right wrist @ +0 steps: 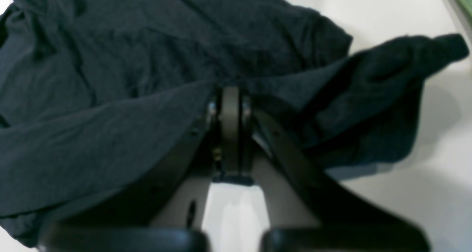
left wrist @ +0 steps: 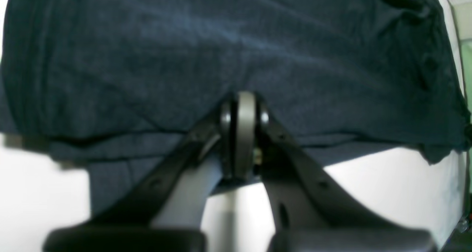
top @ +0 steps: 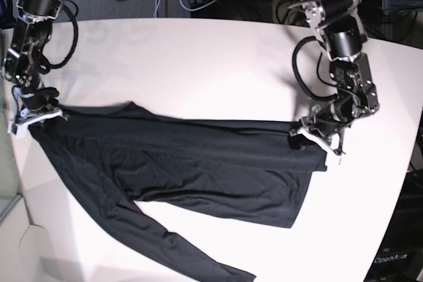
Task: Fold the T-shirt properly
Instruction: 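Lower the held shirt edge with both grippers onto the shirt body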
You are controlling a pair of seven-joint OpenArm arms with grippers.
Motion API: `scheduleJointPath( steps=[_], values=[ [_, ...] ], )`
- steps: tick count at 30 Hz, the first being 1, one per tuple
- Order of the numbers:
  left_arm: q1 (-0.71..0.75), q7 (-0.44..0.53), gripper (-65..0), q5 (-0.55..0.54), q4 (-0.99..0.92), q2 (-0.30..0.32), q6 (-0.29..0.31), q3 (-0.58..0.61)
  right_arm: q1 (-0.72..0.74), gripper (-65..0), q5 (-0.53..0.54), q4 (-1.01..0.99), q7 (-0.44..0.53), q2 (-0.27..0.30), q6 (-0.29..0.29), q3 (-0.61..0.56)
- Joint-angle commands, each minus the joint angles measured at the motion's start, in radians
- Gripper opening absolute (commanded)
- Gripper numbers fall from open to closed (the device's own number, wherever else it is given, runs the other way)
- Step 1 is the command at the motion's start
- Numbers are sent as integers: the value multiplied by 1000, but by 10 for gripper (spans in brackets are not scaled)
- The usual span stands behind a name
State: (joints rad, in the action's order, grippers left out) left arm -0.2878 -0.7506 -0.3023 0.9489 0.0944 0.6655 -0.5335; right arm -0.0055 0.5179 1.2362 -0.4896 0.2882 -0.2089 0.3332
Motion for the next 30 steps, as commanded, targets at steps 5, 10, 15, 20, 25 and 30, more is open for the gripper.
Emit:
scheduleJointPath(
  steps=[5,10,15,20,25,30],
  values=[
    [-15,24,-635,39,-1,3,1,51,3,-647,8,12,24,19,-8,4],
    [-8,19,-635,42,-3,11,4,72,-29,-649,8,12,24,19,-8,4],
    [29,18,-635,42,-1,54,12,74,-78,-649,8,12,24,19,-8,5],
    [51,18,-635,42,2,98,15,74,-126,-649,8,20,24,19,-8,5],
    [77,18,-635,41,6,130,17,74,-155,-649,8,21,24,19,-10,10],
    [111,18,-635,42,6,147,33,74,-210,-649,9,61,68,19,-10,5]
  ],
)
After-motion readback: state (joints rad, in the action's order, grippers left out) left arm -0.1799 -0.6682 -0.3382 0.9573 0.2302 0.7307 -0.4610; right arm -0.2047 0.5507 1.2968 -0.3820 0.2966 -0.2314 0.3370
